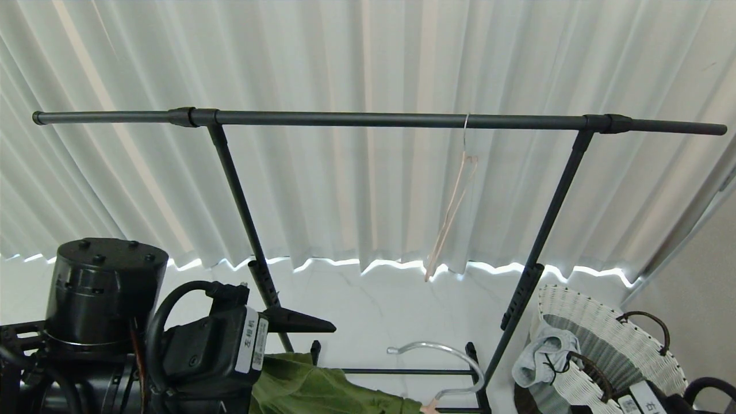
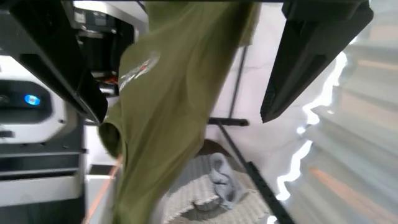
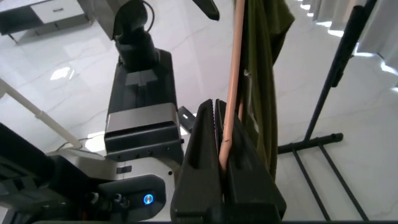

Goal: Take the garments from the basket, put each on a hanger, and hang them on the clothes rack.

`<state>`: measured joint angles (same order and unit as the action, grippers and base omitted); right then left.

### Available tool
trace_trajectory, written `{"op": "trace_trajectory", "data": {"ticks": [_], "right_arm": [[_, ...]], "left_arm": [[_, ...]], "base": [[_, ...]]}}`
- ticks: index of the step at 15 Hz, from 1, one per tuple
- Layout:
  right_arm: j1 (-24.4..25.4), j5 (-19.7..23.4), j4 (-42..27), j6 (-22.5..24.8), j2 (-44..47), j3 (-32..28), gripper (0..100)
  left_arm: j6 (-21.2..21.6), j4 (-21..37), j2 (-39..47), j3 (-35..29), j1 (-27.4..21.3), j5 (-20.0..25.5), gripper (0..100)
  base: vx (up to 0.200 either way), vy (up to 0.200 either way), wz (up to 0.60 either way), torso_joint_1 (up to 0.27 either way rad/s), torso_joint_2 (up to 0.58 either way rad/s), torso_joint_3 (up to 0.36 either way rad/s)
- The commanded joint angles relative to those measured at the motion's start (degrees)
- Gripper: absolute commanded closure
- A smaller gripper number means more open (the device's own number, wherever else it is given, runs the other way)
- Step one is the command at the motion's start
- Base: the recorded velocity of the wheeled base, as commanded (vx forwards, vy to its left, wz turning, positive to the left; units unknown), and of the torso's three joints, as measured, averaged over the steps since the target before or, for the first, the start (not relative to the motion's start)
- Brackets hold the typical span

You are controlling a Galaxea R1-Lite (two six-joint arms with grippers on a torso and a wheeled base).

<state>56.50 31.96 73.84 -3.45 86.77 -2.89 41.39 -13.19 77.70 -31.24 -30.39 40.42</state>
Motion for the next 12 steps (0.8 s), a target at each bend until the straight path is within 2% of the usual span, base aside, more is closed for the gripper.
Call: {"op": "trace_trajectory", "data": {"ticks": [1,4,12], "right_arm": [[-2.19,1.35,-0.01,-0.07,0.15,-1.24,100],[-2.89,2.67,-0.01,-0.07,2.08,-2.21,100],[-12.82,10.58,-0.01,0.20,9.29,-7.57,100]], "left_arm": [[0.01,0.01,1.05,-0.92,0.77,0.01,0],[0.01,-0.08,3.33,-3.65,2.88,0.71,0],[0.45,-2.28,9.05,-6.72,7.45,2.91,0]], "base": [[0.000,0.000,0.00,0.000,0.00,0.000],[0.000,0.000,0.00,0.000,0.00,0.000],[0.000,0.000,0.00,0.000,0.00,0.000]]}}
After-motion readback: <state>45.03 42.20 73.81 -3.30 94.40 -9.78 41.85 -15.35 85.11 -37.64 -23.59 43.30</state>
